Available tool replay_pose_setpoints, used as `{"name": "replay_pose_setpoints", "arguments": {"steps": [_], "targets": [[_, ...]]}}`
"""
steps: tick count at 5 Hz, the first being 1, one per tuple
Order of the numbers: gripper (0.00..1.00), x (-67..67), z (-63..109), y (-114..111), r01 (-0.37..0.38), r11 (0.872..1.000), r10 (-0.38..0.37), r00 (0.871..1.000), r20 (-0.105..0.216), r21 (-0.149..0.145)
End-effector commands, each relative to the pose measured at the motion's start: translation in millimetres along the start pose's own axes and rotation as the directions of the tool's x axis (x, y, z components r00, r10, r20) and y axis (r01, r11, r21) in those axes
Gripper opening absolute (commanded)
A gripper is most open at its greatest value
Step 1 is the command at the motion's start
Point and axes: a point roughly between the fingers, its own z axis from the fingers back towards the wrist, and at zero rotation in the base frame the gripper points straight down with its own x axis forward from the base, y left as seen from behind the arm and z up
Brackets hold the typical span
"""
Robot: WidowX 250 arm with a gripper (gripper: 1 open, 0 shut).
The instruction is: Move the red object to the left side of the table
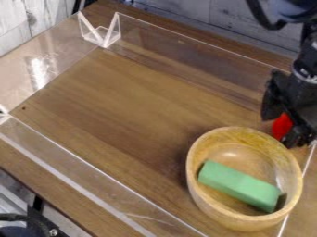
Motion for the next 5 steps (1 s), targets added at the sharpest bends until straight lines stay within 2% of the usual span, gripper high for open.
{"name": "replay_pose_setpoints", "arguments": {"steps": [1,3,5], "targets": [[1.00,25.7,36.0,19.7,0.051,0.997,-0.058,0.993,0.107,0.062],[1.00,28.5,27.1,35.6,0.152,0.988,-0.155,0.985,0.081,0.036],[1.00,-2.9,10.8,42.3,0.230,0.973,-0.230,0.971,0.062,0.007]]}}
